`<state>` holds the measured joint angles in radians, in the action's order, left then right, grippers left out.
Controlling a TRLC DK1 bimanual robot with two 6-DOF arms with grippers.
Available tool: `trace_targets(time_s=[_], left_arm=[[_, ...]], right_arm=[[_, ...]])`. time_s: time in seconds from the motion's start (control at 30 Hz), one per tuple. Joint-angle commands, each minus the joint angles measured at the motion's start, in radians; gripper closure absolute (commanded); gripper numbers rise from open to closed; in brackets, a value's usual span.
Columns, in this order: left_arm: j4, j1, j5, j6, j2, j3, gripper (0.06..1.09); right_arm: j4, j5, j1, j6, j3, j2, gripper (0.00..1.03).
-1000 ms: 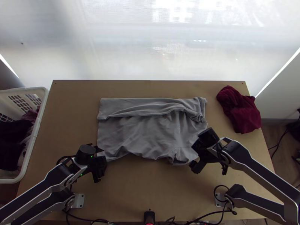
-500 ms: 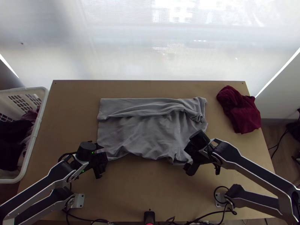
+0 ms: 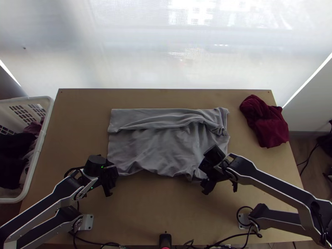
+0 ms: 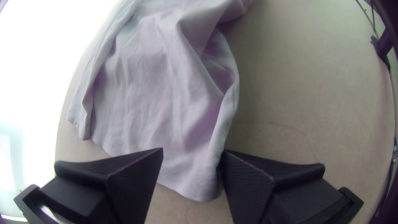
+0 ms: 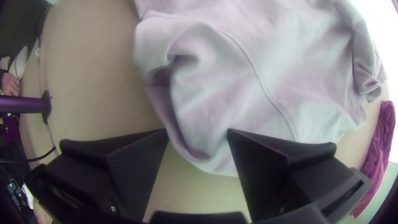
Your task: Fold the t-shirt
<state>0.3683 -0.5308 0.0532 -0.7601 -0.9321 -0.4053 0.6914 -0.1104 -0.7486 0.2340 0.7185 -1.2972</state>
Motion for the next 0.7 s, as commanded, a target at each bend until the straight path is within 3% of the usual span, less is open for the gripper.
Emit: trace_targets(time_s=[0.0,0.1,0.2,0.23,0.33,0.67], left_arm=[[-0.005,-0.001,-0.012,-0.005,0.001,-0.003,0.64],[-0.022,-0.005,-0.015,-0.019,0.003,0.005,0.81],[-0.028,-0.005,-0.015,-0.019,0.003,0.010,0.98],[-0.028,-0.005,-0.015,-0.019,0.003,0.010,1.00],[-0.039,-0.003,-0.018,-0.022,0.004,0.014,1.05],[0.017,0.061,-0.023,-0.051,0.030,-0.006,1.05]], right_arm=[[-0.046,-0.009,-0.001,0.013,-0.016,-0.014,0.60],[-0.064,-0.009,0.002,0.016,-0.022,-0.013,0.72],[-0.066,-0.009,0.005,0.024,-0.025,-0.014,0.74],[-0.067,-0.009,0.005,0.027,-0.028,-0.014,0.79],[-0.082,-0.009,0.008,0.045,-0.042,-0.016,1.00],[-0.027,-0.009,0.020,0.048,-0.059,0.102,1.00]])
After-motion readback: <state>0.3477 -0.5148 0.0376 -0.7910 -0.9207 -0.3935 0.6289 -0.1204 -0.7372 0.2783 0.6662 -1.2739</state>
